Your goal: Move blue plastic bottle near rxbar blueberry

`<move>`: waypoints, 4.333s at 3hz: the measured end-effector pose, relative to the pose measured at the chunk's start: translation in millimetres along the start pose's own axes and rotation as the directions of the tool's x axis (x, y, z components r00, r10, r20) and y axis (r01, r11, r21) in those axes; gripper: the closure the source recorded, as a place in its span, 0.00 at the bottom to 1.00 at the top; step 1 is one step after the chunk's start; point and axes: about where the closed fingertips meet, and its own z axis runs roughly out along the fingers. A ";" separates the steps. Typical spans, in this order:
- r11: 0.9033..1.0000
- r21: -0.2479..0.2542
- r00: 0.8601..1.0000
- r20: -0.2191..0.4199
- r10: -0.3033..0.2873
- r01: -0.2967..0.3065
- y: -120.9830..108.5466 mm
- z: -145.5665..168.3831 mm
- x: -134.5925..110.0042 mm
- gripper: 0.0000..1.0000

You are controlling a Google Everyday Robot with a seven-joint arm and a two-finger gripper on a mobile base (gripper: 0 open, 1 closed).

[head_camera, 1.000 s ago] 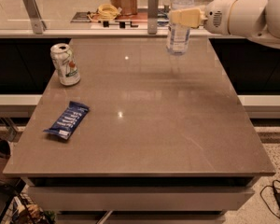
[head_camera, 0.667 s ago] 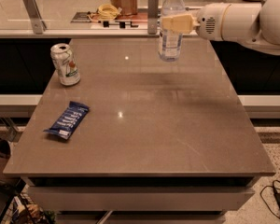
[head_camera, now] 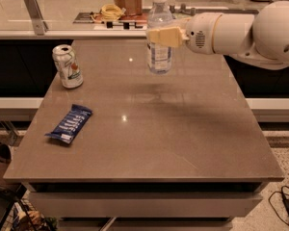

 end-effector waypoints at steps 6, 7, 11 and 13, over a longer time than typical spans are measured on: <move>0.994 -0.104 1.000 0.021 0.012 -0.010 156.1 32.3 73.5 1.00; 0.995 -0.097 1.000 0.012 0.026 -0.025 161.0 40.7 86.4 1.00; 0.994 -0.103 1.000 0.010 0.021 -0.020 165.1 42.4 83.8 0.13; 0.994 -0.105 1.000 0.010 0.019 -0.018 166.8 43.3 83.2 0.00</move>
Offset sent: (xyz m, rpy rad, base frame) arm -0.0908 0.0723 -0.0263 -0.0393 -0.0505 0.1159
